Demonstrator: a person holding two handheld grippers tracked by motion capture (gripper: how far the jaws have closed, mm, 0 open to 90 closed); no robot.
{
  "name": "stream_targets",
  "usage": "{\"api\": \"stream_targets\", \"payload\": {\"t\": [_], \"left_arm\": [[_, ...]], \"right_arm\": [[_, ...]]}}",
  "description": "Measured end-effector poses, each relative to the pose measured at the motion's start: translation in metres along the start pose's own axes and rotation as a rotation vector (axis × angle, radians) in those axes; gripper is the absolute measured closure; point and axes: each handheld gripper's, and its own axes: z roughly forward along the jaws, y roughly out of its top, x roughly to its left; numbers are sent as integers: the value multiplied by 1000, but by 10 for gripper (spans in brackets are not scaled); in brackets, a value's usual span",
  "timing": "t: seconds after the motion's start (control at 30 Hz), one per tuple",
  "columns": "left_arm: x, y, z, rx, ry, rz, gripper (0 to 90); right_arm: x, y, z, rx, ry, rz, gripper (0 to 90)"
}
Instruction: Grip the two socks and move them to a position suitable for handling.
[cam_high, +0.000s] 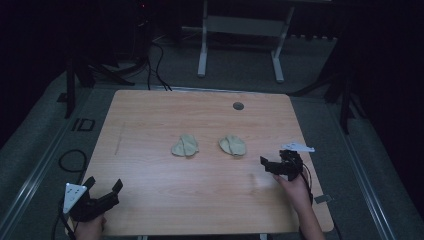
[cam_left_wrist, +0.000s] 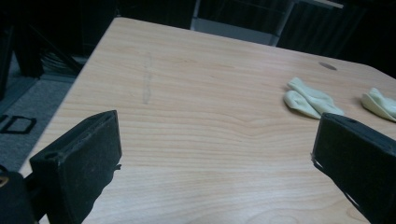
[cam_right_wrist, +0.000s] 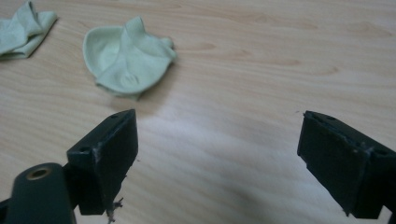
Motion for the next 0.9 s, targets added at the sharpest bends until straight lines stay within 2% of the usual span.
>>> {"api": "stream_targets", "payload": {"t": [0.1,0.17,0.33,0.43,0.5,0.63,0.8,0.83,0.9], "left_arm": [[-4,-2,2,18,-28,4,14],[-6,-4,4,44,-42,24,14],[-10,-7,5,63,-73,14,14],[-13,-7,7,70,-86,31,14],[-14,-7,8,72,-89,33,14],[-14,-8,10,79,-94,31,14],[-13,-8,11,79,-98,28,14],[-13,-8,11,79,-100,25,14],[-13,-8,12,80,-103,24,15]], "right_arm": [[7,8,6,-1,6,-27,125],[11,15,11,-1,12,-44,133],[26,32,23,16,34,-73,138],[38,43,34,44,42,-104,155],[45,50,42,75,58,-124,235],[60,60,58,128,78,-150,271],[74,72,78,168,71,-151,302],[77,74,82,178,66,-160,334],[83,77,89,201,34,-188,333]]}}
